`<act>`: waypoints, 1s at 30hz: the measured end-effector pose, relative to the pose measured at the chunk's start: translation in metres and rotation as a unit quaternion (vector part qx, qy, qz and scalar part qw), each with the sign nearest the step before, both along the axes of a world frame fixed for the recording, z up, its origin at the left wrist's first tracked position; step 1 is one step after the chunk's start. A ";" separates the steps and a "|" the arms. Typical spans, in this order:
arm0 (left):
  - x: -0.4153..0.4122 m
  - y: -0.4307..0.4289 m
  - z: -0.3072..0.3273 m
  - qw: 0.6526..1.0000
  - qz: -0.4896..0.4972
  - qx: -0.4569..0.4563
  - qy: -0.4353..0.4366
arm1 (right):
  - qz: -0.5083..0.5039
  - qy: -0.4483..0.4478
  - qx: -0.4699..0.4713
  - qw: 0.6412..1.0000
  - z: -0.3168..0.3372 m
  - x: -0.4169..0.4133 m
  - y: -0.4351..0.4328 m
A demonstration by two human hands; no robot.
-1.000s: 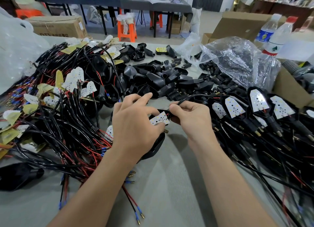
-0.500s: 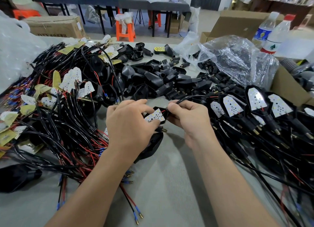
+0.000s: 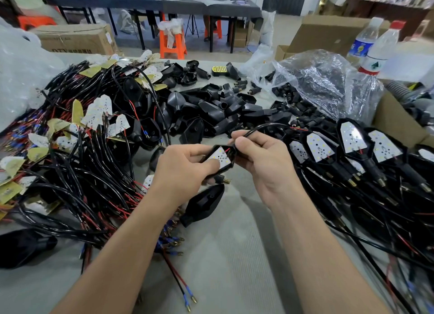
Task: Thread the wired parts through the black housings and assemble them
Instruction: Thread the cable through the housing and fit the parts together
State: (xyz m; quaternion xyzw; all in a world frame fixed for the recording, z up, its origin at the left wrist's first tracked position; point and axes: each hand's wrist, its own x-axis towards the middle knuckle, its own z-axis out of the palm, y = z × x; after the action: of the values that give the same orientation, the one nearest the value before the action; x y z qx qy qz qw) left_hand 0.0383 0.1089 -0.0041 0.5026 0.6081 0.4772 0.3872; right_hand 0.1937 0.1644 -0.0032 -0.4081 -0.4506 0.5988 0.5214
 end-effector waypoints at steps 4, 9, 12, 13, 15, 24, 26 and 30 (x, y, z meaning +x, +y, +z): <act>-0.003 -0.001 0.004 0.995 -0.094 -0.011 -0.011 | 0.043 -0.011 0.019 0.999 0.002 -0.001 -0.003; 0.001 0.005 0.000 0.998 0.069 0.013 -0.005 | 0.172 -0.058 0.018 0.983 0.010 0.007 -0.010; -0.006 0.009 0.002 0.991 0.076 0.009 -0.110 | 0.298 -0.163 0.016 0.940 0.014 0.009 -0.014; -0.007 0.009 0.004 0.986 0.068 0.007 -0.152 | 0.331 -0.192 0.009 0.924 0.014 0.009 -0.016; -0.012 0.010 0.006 0.976 0.078 0.000 -0.204 | 0.378 -0.245 0.003 0.893 0.014 0.008 -0.021; -0.047 0.012 0.011 0.942 0.124 0.039 -0.311 | 0.485 -0.355 -0.047 0.798 0.010 0.011 -0.029; -0.051 0.012 0.009 0.967 0.106 0.023 -0.230 | 0.489 -0.359 -0.055 0.793 0.012 0.012 -0.030; -0.049 0.012 0.002 0.989 0.135 -0.018 -0.058 | 0.490 -0.361 -0.049 0.792 0.010 0.014 -0.028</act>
State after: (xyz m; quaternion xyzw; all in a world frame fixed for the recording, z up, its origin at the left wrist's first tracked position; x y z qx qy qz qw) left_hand -0.0109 0.1212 -0.0021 0.3799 0.6559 0.5421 0.3628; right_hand 0.2073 0.1362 0.0066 -0.3439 -0.7155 0.6048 -0.0632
